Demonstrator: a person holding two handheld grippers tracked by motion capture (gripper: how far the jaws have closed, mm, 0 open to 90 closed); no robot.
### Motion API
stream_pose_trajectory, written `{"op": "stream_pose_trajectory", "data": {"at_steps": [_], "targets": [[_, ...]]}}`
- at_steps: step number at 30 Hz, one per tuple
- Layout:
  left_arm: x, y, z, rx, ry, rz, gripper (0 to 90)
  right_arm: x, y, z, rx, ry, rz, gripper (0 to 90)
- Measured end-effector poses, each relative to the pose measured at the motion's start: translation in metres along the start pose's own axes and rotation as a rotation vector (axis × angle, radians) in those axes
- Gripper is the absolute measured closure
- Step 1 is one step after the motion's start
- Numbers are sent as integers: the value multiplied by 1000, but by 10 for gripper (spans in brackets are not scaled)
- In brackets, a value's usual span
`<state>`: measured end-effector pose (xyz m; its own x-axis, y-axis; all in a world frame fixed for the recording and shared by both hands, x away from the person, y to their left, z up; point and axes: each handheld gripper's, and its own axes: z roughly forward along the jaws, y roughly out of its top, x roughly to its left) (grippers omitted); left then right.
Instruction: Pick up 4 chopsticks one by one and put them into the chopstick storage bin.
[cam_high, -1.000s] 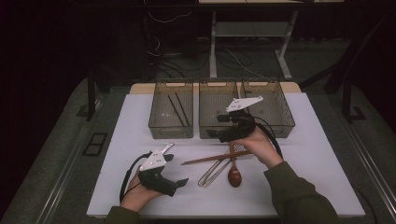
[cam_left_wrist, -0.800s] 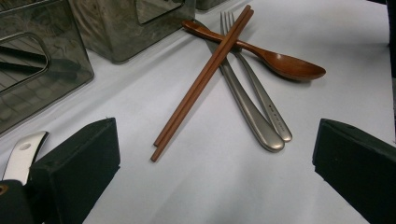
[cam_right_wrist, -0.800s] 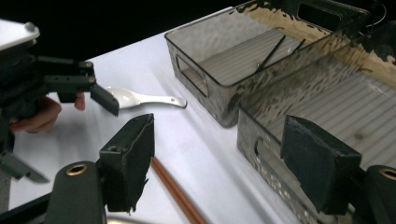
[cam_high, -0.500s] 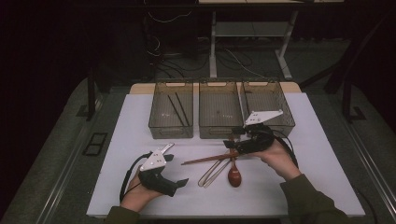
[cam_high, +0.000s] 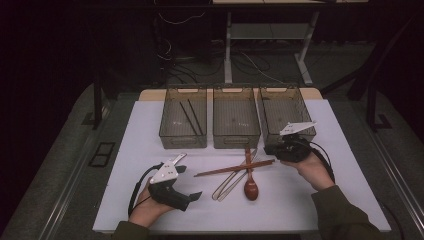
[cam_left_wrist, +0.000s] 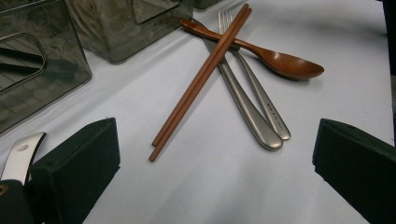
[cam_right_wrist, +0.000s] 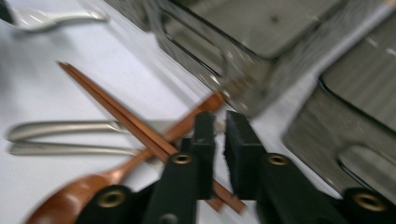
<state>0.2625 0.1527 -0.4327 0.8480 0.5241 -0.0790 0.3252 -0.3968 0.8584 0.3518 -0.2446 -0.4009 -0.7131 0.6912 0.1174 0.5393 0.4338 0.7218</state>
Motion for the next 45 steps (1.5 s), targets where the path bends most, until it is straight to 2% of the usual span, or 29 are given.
{"op": "stream_pose_trajectory", "data": {"at_steps": [2, 11, 20, 31, 45], "targets": [[0, 0, 0, 0, 0, 0, 1, -5, -3, 2, 14, 0, 6, 891], [-1, 0, 0, 1, 0, -2, 1, -18, -13, 9, 59, -3, 26, 891], [-1, 0, 0, 5, -1, -1, 1, -23, -18, 19, 95, -7, 40, 891], [-1, 0, 0, 1, -2, 0, 1, -19, -23, 22, 126, 6, 33, 892], [-1, 0, 0, 1, -3, -1, 1, -10, -26, 10, 118, 51, -11, 891]]}}
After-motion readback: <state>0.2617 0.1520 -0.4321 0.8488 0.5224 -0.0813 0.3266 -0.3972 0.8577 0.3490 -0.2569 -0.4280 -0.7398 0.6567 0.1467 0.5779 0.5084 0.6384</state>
